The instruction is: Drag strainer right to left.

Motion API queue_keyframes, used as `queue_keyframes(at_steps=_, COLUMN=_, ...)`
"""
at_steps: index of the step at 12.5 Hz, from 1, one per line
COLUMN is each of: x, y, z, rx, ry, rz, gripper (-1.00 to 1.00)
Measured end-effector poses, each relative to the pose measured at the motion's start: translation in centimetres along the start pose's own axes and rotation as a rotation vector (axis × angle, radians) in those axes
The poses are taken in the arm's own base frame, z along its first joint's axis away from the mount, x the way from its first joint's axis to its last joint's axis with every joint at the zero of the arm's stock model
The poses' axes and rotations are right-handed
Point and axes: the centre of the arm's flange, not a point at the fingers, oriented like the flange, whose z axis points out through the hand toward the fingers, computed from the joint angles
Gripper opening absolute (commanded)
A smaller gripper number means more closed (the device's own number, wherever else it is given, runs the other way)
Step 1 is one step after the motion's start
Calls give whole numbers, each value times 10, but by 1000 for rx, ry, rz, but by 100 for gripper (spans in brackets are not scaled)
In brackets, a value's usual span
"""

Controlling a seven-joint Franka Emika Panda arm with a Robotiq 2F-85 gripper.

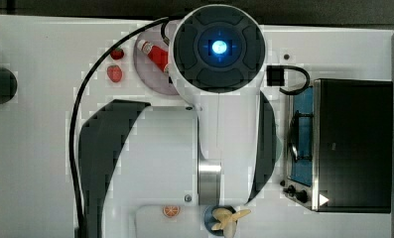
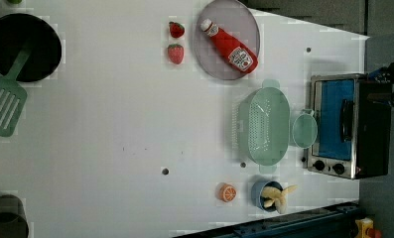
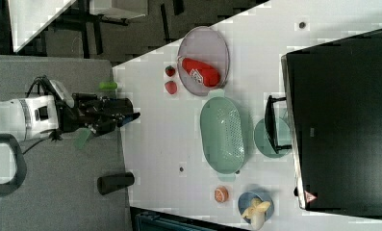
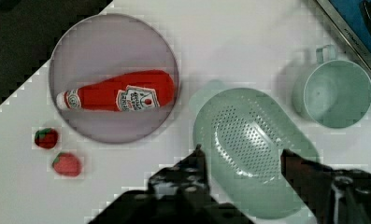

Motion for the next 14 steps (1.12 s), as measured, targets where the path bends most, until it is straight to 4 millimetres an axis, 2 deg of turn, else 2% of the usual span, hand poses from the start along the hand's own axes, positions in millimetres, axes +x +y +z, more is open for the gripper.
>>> queue_keyframes(at_steps=1, x=-28, y=33, z=9, rx=-64, ry=-56, rz=5, gripper=60)
queue_keyframes(at_steps=2, x=-56, y=71, z=7, rx=-109, ry=-108, rz=25, gripper=82)
queue_keyframes(at_steps=3, x=-73, y=103, z=-4, rx=-99, ry=-94, rz=61, gripper=99)
queue_keyframes(at_steps=5, x=-95, y=147, z=-40, rx=-30, ry=-33, rz=114, gripper=100)
queue_keyframes(at_steps=7, x=-103, y=162, z=-73, rx=28, ry=17, rz=143, gripper=100)
queue_keyframes(at_steps=8, x=-98, y=156, z=-76, rx=52, ry=48, rz=148, gripper=100)
queue_keyframes(at_steps=9, x=-87, y=143, z=-68, rx=80, ry=83, rz=155, gripper=100)
queue_keyframes(at_steps=10, x=-76, y=129, z=-48, rx=70, ry=88, rz=166, gripper=100)
queue_keyframes(at_steps=11, x=-65, y=115, z=-16, rx=39, ry=72, rz=183, gripper=100)
queue_keyframes(at_steps=12, x=-55, y=101, z=24, rx=20, ry=45, rz=215, gripper=100)
queue_keyframes(at_steps=14, x=-44, y=82, z=125, rx=-15, ry=-37, rz=326, gripper=100)
